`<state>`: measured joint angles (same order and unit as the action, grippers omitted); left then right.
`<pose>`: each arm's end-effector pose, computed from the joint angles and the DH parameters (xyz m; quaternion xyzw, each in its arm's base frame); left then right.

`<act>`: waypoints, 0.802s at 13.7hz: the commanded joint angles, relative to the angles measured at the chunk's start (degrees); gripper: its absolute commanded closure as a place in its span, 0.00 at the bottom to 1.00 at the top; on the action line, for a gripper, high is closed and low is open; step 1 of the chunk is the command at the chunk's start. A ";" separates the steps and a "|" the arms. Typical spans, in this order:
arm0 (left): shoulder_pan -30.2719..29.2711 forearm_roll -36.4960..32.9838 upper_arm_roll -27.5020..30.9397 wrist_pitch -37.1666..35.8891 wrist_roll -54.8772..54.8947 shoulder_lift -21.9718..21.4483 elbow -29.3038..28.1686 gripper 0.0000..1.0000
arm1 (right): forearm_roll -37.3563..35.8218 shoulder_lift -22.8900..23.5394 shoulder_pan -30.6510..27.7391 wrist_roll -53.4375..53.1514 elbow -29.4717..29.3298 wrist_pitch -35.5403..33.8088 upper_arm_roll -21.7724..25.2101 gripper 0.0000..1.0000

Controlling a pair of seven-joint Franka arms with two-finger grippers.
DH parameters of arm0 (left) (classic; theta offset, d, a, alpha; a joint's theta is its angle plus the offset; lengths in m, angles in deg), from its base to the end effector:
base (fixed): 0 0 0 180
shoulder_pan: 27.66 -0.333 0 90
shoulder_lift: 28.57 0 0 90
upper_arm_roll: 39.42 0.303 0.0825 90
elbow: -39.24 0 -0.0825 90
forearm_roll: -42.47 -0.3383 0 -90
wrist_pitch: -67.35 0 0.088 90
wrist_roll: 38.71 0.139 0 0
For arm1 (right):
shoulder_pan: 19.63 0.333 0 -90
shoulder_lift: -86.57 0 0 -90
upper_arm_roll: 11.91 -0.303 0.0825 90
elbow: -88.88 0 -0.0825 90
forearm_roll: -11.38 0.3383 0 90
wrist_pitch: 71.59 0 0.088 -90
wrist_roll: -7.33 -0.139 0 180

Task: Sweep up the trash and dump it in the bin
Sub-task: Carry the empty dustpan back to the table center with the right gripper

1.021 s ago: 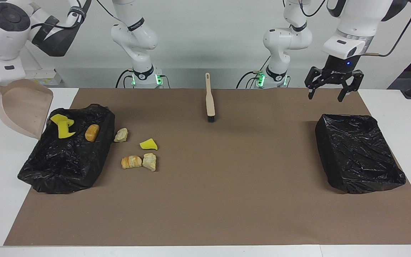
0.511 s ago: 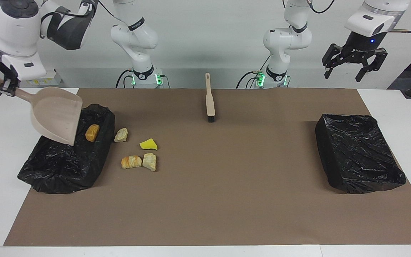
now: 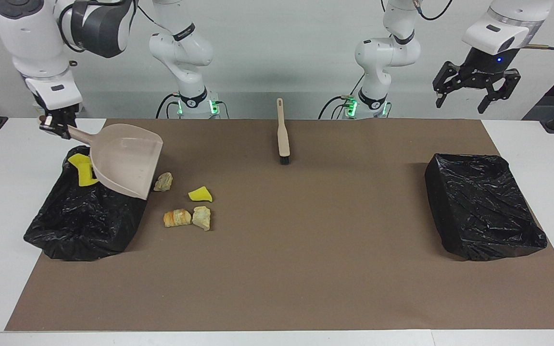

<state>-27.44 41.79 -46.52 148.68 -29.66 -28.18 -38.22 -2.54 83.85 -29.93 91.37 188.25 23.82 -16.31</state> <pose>0.4904 -0.0609 0.6539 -0.9895 0.1412 -0.0303 0.0059 0.4933 -0.0817 0.5453 0.7624 0.6353 -0.0941 0.0789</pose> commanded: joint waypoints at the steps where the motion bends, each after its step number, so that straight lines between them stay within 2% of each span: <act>1: -0.75 -0.99 -0.73 -1.53 0.53 0.41 0.22 0.00 | 3.19 -0.97 3.70 -12.44 2.49 -0.22 -0.17 1.00; 6: -0.83 -2.57 -0.55 -1.18 0.36 -0.83 -1.56 0.00 | 8.56 0.44 11.60 -35.39 5.66 2.50 -0.17 1.00; 11: -0.83 -2.48 -0.47 -1.00 0.44 -0.83 -1.56 0.00 | 9.52 4.30 20.05 -66.33 5.57 5.57 -0.18 1.00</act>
<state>-27.46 40.32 -46.47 147.97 -29.66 -28.00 -38.68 5.00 86.79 -11.49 33.34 193.54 27.06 -16.68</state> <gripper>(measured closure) 0.000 0.670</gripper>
